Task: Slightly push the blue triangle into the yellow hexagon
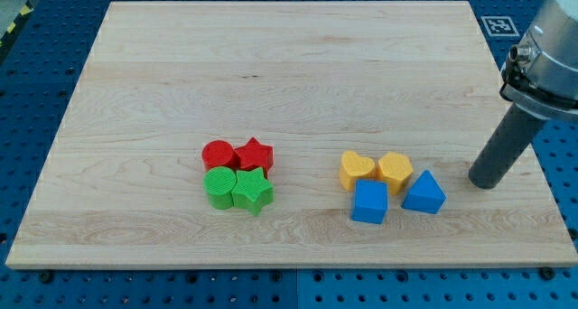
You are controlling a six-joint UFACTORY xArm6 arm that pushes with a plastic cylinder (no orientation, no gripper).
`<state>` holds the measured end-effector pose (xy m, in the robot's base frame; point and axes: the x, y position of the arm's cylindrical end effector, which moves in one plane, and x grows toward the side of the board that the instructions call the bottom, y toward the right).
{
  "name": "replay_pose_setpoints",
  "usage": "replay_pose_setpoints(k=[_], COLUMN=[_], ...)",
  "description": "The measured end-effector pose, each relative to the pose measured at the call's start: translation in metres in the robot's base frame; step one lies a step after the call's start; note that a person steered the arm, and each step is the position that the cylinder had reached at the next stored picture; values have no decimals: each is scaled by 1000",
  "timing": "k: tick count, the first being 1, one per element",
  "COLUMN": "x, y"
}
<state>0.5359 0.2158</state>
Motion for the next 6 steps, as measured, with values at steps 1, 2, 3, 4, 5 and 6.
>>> replay_pose_setpoints(k=[1,2,3,4,5,6], x=[2,2,4,8,9,9], y=[-14,-36,-48,-49,-57,-64])
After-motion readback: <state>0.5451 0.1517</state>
